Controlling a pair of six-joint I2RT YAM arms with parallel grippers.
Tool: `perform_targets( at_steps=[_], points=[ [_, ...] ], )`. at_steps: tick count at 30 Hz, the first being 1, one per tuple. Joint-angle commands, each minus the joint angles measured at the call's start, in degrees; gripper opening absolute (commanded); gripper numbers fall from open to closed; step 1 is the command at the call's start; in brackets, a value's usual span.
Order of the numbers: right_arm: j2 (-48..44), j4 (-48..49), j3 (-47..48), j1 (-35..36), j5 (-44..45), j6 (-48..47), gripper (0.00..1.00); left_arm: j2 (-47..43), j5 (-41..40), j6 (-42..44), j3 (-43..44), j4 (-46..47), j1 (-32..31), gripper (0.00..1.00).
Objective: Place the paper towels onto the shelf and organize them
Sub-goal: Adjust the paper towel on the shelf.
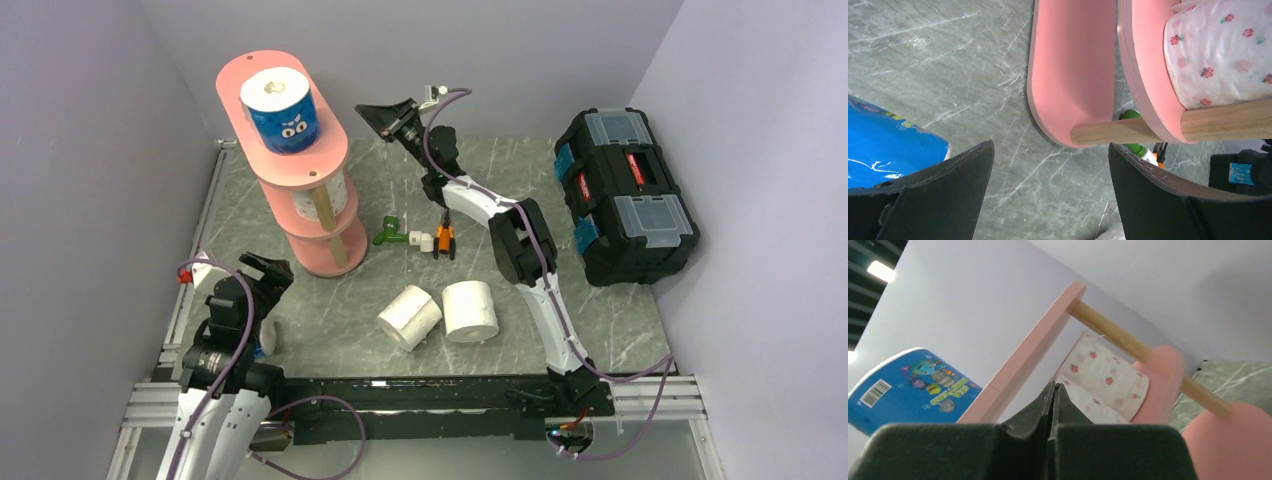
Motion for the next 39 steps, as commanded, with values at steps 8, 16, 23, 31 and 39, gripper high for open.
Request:
perform_targets(
  at_steps=[8,16,23,31,39],
  points=[
    [4.4,-8.1,9.5,1.2,-7.2,1.1,0.00,0.2,0.6,0.2,-1.4,1.6,-0.1,0.90],
    [6.3,-11.5,13.3,3.3,-8.5,-0.2,0.00,-0.6,0.6,-0.2,-1.8,1.1,-0.1,0.90],
    [5.7,-10.5,11.3,4.3,-9.5,-0.2,0.00,-1.2,0.5,-0.4,-2.0,0.7,-0.1,0.90],
    [3.9,-9.3,7.5,5.5,-9.9,-0.5,0.00,-1.5,1.0,-0.5,-2.3,0.6,-0.1,0.90],
    [3.7,-9.4,7.1,6.6,-10.4,-0.7,0.00,-2.1,1.1,-0.7,-2.5,0.4,-0.1,0.90]
  ],
)
